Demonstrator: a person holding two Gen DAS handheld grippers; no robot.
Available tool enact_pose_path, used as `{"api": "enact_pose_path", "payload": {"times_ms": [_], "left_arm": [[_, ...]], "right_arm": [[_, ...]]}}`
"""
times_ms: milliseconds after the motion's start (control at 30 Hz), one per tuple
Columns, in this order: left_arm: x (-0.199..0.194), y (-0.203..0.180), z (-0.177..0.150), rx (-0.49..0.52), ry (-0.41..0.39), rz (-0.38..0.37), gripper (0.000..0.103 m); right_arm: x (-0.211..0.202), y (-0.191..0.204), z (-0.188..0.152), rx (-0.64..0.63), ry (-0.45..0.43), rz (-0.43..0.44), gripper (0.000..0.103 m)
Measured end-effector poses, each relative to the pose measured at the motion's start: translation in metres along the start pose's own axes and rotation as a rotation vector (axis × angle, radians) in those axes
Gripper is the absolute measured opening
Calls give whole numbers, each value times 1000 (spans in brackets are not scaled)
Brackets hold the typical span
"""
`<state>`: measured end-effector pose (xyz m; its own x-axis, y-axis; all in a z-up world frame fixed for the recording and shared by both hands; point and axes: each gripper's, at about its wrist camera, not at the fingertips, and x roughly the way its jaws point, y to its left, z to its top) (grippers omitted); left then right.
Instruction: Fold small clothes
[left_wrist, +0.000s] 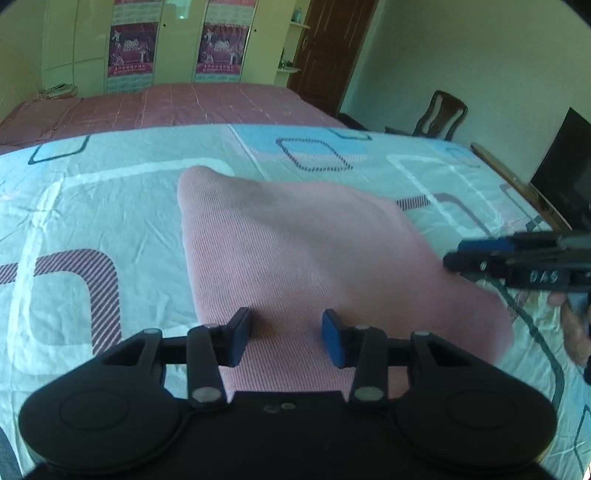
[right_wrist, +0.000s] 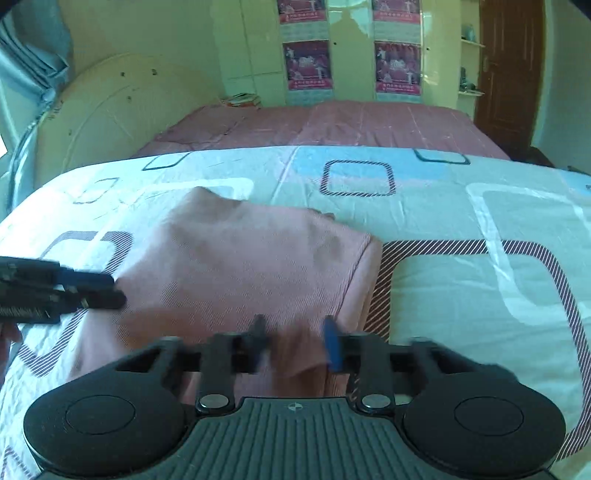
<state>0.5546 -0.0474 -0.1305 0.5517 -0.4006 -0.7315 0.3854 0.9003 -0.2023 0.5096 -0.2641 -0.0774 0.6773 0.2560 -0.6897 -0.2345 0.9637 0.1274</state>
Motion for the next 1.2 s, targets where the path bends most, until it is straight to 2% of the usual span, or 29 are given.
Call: {"api": "enact_pose_path", "payload": {"times_ms": [100,200,233,267,300,333,367,433,467,533,633,700,767,800,867,933,1000,1100,1200], "left_arm": [[-1,-1,-9,-1,-9,8,40],[0,0,-13,-19,-21,10,40],[1,-1,-13,-17,-20,14,40],[3,-2,-12,-12,-17,22,40],[3,-4,-11,-4,-12,29,41],[4,-6,-9,6,-6,35,41],[5,-6,-7,17,5,34,41],[1,-10,-1,55,18,49,41],[-6,-11,1,68,0,53,41],[-18,-11,4,81,-52,44,41],[-25,-8,3,114,-78,102,41],[-21,-4,0,116,-58,114,41],[-9,1,-5,99,2,115,41],[-5,3,-8,77,14,113,41],[-5,6,-5,67,21,115,43],[-15,4,5,79,-34,116,40],[-20,3,18,98,-109,90,43],[2,8,50,98,-96,79,45],[44,20,67,58,-8,104,48]], "right_arm": [[-23,-6,3,2,-78,-16,41],[-24,-5,3,-4,-71,62,38],[-15,0,2,-29,-30,84,26],[-4,5,-2,-60,13,87,22],[11,9,-9,-98,70,57,23],[32,8,-20,-129,164,-7,22],[44,4,-27,-138,194,-46,22],[39,-3,-22,-98,186,-45,22],[34,-2,-16,-94,165,-62,22],[18,-2,-1,-97,64,-70,22],[14,-8,16,-65,20,-56,23],[16,-8,23,-70,13,-11,23],[24,-3,25,-92,19,31,23],[35,-2,24,-108,54,19,23],[71,-5,13,-144,212,-90,23],[71,-13,12,-95,192,-66,23],[58,-13,22,-67,95,-40,23],[58,-11,44,-19,15,-7,23],[79,-7,59,-13,4,10,23]]}}
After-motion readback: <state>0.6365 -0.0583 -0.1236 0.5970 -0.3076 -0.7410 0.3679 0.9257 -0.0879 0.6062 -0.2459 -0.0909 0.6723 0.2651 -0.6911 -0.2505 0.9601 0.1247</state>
